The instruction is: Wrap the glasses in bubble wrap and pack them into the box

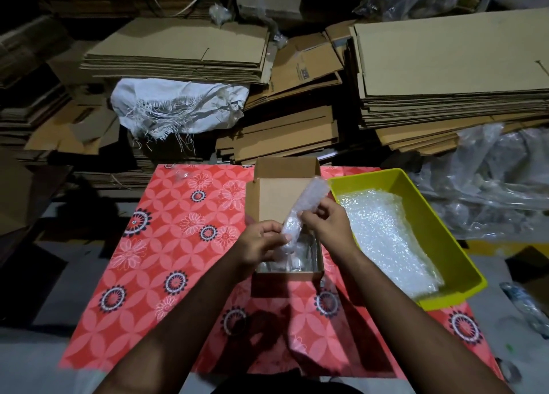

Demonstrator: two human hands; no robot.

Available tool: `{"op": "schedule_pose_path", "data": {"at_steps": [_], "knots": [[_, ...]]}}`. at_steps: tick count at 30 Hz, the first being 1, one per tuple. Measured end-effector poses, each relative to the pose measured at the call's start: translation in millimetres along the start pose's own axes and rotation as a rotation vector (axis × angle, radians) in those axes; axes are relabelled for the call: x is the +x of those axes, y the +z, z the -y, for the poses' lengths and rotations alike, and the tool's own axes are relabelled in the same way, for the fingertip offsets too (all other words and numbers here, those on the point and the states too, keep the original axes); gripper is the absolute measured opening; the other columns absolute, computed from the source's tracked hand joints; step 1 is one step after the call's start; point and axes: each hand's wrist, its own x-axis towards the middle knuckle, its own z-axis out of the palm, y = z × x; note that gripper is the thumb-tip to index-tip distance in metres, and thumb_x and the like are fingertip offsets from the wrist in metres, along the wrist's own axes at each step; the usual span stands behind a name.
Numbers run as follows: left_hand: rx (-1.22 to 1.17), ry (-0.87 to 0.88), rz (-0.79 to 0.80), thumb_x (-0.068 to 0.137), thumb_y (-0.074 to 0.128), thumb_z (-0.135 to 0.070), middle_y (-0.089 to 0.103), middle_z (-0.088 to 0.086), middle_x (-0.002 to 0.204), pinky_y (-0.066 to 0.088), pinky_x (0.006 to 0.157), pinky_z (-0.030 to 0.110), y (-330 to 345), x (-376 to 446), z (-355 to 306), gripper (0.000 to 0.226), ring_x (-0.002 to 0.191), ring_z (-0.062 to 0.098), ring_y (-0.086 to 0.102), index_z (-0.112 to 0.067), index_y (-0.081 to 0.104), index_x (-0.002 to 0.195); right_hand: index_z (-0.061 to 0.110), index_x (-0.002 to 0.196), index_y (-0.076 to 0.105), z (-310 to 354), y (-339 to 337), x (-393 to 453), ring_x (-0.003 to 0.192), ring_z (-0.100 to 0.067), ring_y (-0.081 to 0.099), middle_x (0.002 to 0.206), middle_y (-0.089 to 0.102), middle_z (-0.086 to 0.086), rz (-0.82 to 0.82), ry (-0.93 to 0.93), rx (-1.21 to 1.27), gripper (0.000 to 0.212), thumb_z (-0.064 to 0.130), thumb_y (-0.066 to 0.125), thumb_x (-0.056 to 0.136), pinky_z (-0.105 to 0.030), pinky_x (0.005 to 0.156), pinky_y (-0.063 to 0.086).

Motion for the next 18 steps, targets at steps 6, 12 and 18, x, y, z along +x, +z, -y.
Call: {"op": "schedule_pose_path", "data": {"at_steps": [6,12,18], "knots": [[0.289,0.054,-0.24,0.08,0.081,-0.004,0.074,0.008,0.077,0.054,0.058,0.026,-34.4,16.7,12.2,0.011,0.066,0.019,0.067,-0.01,0.074,0.086,0.03,0.122,0.062,-12.3,-20.0,17.3,0.07,-0.016,0.057,0.078,0.056,-0.008,-0.061,0.129,0.167,0.061,-0.013,0.064,0.08,-0.034,0.069,0.055],[0.668,0.21,-0.354,0.08,0.082,-0.012,0.072,-0.005,0.077,0.044,0.062,0.007,-55.8,45.1,20.6,0.013,0.064,0.002,0.059,-0.017,0.077,0.091,0.023,0.075,0.075,-33.9,-29.9,26.6,0.072,-0.016,0.065,0.082,0.073,0.006,-0.014,0.126,-0.27,0.022,0.001,0.071,0.076,-0.031,0.068,0.053],[0.889,0.321,-0.372,0.083,0.074,-0.022,0.064,-0.011,0.078,0.041,0.063,0.022,-56.5,62.7,39.7,0.01,0.073,0.008,0.056,-0.025,0.065,0.085,0.023,0.076,0.074,-52.5,-32.1,35.8,0.083,-0.012,0.066,0.088,0.07,0.004,0.047,0.037,-0.631,0.012,0.014,0.081,0.074,-0.024,0.075,0.05]]}}
